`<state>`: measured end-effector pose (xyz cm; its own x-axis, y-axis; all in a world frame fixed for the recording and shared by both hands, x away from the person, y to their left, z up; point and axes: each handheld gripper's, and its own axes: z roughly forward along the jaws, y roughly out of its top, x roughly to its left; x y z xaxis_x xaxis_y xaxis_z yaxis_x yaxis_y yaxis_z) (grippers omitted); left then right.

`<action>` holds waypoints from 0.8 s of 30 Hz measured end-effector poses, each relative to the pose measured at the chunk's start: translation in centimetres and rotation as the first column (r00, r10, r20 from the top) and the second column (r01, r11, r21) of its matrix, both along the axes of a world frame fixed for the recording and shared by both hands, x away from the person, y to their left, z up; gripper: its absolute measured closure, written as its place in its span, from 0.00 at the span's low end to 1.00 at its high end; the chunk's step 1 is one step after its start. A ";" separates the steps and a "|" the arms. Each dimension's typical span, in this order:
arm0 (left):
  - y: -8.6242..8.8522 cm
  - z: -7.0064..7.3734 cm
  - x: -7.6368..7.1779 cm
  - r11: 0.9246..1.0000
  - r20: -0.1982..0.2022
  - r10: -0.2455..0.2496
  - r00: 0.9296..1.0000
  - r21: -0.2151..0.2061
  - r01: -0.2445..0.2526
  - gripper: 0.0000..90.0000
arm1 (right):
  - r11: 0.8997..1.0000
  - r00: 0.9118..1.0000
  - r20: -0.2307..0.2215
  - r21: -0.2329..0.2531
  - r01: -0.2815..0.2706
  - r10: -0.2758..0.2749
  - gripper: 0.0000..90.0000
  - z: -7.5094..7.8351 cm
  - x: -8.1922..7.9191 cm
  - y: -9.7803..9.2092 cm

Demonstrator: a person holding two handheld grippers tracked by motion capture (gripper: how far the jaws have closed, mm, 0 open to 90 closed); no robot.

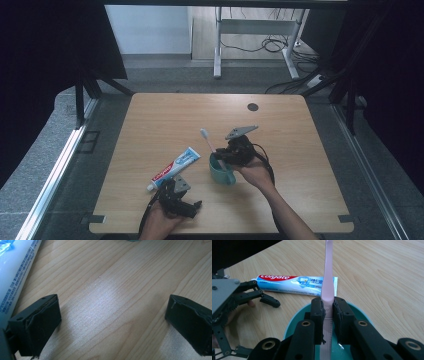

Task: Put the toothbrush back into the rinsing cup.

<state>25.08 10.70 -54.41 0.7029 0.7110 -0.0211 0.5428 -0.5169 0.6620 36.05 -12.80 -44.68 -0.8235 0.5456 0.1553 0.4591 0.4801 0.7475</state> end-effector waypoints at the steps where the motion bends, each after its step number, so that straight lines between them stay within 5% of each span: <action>1: 0.0 0.0 0.0 1.000 0.000 0.000 1.000 0.000 0.000 0.00 | 1.000 1.000 0.000 0.000 0.000 0.000 0.87 0.0 0.0 0.0; 24: 0.0 0.0 0.0 1.000 -0.001 0.002 1.000 -0.002 -0.002 0.00 | 1.000 0.999 -0.042 -0.019 0.001 -0.002 0.86 -2.1 -0.2 -0.5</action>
<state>25.05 10.68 -54.42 0.7013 0.7125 -0.0231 0.5443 -0.5143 0.6628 35.87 -13.27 -46.76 -0.8156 0.5503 0.1787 0.4904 0.4935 0.7183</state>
